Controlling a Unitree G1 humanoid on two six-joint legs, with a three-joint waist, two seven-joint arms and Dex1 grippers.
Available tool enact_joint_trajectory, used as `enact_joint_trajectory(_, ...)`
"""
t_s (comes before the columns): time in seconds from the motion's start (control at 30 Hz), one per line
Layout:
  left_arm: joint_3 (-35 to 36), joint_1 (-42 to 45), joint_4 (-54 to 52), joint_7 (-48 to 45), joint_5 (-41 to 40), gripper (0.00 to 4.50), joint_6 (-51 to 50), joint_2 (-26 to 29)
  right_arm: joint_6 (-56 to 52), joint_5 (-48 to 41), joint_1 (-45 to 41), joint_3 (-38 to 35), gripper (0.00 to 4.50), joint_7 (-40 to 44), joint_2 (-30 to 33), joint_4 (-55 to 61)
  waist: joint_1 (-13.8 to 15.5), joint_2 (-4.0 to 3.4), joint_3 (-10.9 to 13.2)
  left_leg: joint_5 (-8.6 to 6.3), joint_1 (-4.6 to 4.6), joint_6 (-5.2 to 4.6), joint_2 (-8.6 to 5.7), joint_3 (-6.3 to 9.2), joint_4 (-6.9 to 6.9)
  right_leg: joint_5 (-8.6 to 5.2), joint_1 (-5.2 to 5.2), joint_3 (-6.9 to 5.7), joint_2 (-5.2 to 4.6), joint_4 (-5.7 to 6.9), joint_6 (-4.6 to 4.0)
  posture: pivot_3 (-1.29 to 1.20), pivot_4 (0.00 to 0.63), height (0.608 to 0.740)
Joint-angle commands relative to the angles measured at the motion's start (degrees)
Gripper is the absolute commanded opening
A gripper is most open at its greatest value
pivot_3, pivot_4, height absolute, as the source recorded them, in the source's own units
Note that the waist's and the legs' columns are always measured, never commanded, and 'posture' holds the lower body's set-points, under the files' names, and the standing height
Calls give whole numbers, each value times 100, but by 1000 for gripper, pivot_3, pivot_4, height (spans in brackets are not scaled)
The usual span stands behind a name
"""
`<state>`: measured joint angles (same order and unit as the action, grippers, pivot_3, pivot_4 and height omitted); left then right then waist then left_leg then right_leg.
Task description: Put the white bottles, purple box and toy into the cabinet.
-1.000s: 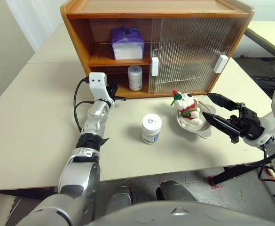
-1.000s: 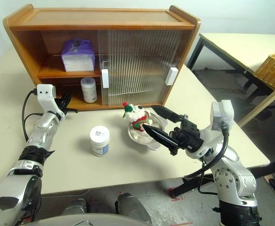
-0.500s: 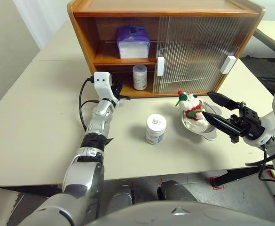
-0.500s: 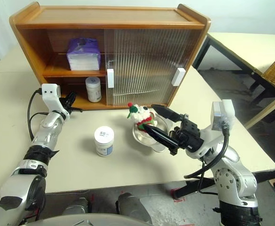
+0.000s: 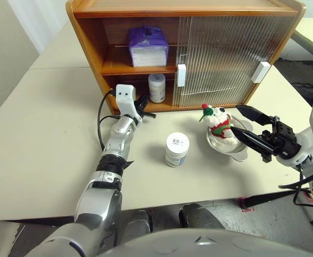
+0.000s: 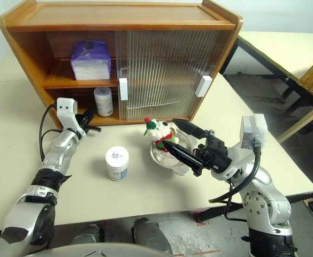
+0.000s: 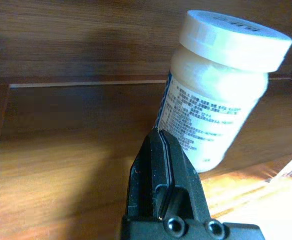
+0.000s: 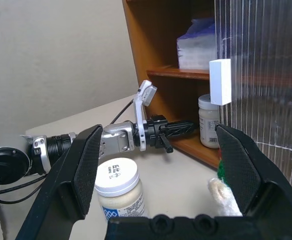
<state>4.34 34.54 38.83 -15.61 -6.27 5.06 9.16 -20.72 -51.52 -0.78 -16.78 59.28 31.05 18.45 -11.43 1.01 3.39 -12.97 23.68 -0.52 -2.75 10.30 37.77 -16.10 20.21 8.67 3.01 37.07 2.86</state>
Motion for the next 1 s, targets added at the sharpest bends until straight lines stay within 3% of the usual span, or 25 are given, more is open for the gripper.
enact_joint_trajectory(0.03,42,128,135,30,46,25,45,68,50,61,4,38,4500,48,-9,-33,-9,0,0,-2,0,-3,0,-1,0,-1,0,1,0,-1,2,-301,55,740)
enact_joint_trajectory(0.23,52,166,282,22,33,25,108,64,62,58,55,3,4500,42,-1,6,-30,0,0,-11,-2,-19,9,13,5,0,-10,7,-6,-19,8,-313,53,740)
enact_joint_trajectory(0.63,63,1078,1718,-202,24,25,425,-1,21,27,72,-16,4500,-30,38,94,-99,0,-1,-1,-3,-45,6,21,18,7,-21,11,-31,-28,17,-320,51,740)
enact_joint_trajectory(1.0,96,1239,1995,-507,-17,25,526,-236,8,-12,135,-58,4500,-127,82,190,-125,-1,-1,-2,2,-53,3,16,19,31,-30,11,-37,-55,58,-327,51,740)
